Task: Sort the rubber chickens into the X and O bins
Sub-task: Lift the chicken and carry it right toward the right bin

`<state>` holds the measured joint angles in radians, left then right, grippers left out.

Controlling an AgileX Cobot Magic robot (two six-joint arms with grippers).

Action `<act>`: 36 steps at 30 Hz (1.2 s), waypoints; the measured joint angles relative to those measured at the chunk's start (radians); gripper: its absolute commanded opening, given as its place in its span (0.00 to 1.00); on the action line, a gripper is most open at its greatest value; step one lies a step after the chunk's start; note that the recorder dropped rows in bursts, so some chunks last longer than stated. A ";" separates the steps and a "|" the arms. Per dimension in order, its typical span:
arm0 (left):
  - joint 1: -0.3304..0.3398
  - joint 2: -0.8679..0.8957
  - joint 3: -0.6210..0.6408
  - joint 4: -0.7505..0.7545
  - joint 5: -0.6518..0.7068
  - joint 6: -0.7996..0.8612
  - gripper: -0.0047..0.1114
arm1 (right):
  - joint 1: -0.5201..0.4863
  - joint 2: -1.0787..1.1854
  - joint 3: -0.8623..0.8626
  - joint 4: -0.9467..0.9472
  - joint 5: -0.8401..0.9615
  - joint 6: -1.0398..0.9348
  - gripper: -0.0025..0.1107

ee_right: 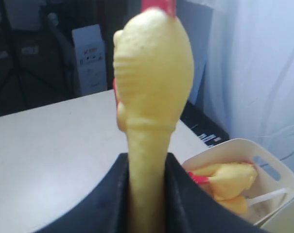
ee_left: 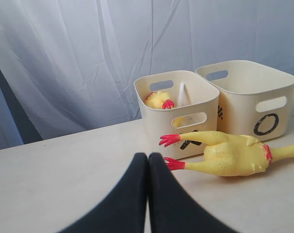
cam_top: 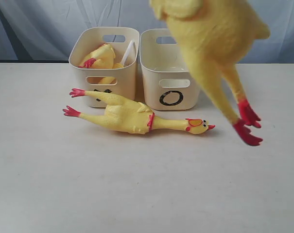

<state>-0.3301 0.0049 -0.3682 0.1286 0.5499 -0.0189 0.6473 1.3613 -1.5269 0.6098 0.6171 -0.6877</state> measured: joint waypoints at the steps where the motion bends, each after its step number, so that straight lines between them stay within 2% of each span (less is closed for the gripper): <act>1: 0.000 0.000 0.000 0.000 0.000 0.000 0.04 | -0.030 -0.017 0.000 0.014 0.000 0.002 0.01; 7: 0.000 0.000 0.000 0.000 0.000 0.000 0.04 | -0.217 -0.061 0.000 0.136 -0.041 0.004 0.01; 14: 0.000 0.000 0.000 0.000 0.000 0.000 0.04 | -0.352 -0.038 0.000 0.261 -0.182 0.004 0.01; 25: 0.000 0.000 0.000 0.000 0.000 0.000 0.04 | -0.457 0.135 0.000 0.373 -0.431 -0.014 0.01; 32: 0.000 0.000 0.000 0.000 0.000 0.000 0.04 | -0.475 0.265 0.000 0.422 -0.599 -0.016 0.01; 36: 0.000 0.000 0.000 0.000 0.000 0.000 0.04 | -0.476 0.326 0.000 0.437 -0.730 0.080 0.01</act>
<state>-0.3301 0.0049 -0.3682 0.1286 0.5499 -0.0189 0.1711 1.6872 -1.5269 1.0468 -0.1131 -0.6079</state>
